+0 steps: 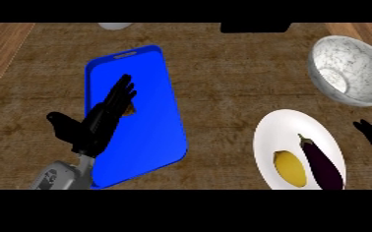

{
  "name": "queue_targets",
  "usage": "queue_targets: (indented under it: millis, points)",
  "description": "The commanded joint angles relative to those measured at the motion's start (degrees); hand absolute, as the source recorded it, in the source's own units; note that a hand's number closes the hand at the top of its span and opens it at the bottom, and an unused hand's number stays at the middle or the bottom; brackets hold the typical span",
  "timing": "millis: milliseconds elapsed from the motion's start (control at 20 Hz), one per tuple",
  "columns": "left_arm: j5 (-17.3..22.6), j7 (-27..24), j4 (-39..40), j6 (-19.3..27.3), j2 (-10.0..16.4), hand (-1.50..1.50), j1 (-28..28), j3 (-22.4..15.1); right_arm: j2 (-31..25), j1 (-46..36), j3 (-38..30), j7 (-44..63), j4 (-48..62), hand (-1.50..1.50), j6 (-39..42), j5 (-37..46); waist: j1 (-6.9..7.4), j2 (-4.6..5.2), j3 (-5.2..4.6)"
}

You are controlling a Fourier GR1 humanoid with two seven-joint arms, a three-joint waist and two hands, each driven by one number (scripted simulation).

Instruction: Pick the eggplant from the plate and place it in the bowl

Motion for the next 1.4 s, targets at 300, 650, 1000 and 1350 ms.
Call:
queue_targets:
  millis: [300,650,1000,1350]
  points:
    - [-1.5,1.0,-1.3,-1.2,-1.7,0.0,-0.4,-1.6,4.4,-14.9,10.0,39.0,-9.2,-1.5,24.3,-0.6,3.34,0.47,0.2]
    - [-2.1,2.9,-3.4,-1.2,-1.3,0.0,0.9,0.6,11.9,-21.7,12.5,46.2,1.1,-1.5,29.8,1.0,1.98,0.15,0.35]
    - [-3.8,3.2,-3.2,-1.5,-2.2,0.0,0.8,1.5,14.3,-24.6,11.0,47.1,7.9,-1.5,33.7,-1.5,1.91,0.11,0.37]
    - [-5.0,3.8,-2.6,-2.6,-3.7,0.0,2.3,2.7,16.5,-23.1,11.6,40.1,14.8,-1.5,32.6,2.8,1.48,0.14,0.41]
